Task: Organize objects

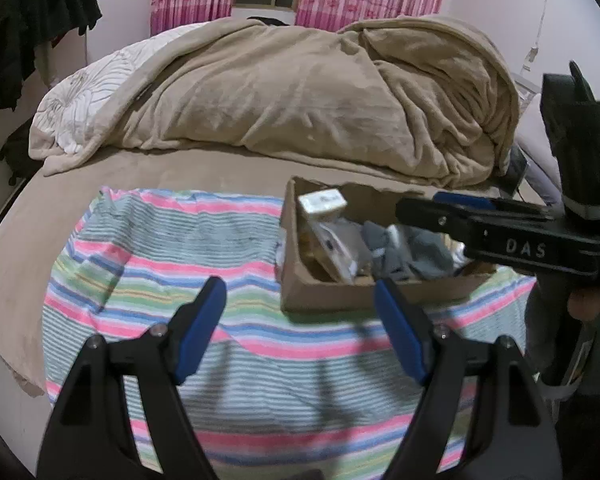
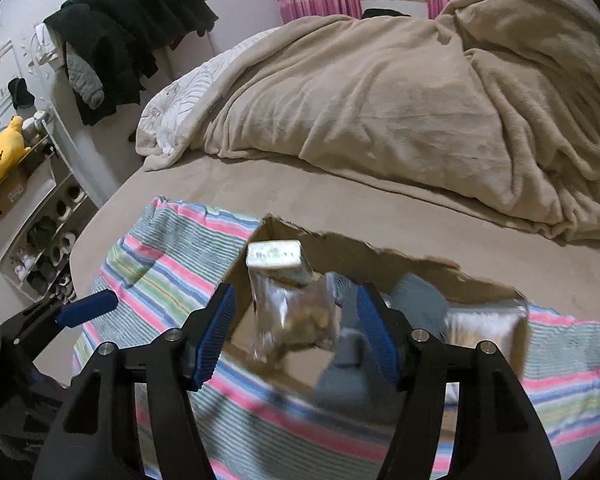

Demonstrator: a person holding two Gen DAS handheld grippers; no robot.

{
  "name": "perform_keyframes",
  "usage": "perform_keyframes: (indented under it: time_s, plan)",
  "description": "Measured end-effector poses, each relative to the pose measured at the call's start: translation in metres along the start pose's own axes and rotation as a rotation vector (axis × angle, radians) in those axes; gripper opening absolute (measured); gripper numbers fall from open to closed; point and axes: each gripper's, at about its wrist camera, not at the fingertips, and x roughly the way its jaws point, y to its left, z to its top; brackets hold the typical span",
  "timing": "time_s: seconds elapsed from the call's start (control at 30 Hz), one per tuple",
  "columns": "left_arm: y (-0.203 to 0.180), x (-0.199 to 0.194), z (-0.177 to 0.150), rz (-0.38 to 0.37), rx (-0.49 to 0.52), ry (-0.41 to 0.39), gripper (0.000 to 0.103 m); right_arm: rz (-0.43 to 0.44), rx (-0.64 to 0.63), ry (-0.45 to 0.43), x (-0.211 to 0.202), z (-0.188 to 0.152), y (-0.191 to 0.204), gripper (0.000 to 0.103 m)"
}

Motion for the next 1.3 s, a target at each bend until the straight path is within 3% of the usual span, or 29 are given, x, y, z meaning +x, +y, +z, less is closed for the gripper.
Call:
perform_keyframes:
  time_s: [0.7, 1.3]
  plan:
    - [-0.044, -0.039, -0.032, -0.02, 0.01, 0.008, 0.078, -0.103, -0.008, -0.056, -0.081, -0.062, -0.007, 0.067]
    - [-0.079, -0.051, -0.064, -0.007, 0.053, 0.051, 0.079, -0.133, 0.027, -0.073, -0.132, -0.109, -0.012, 0.067]
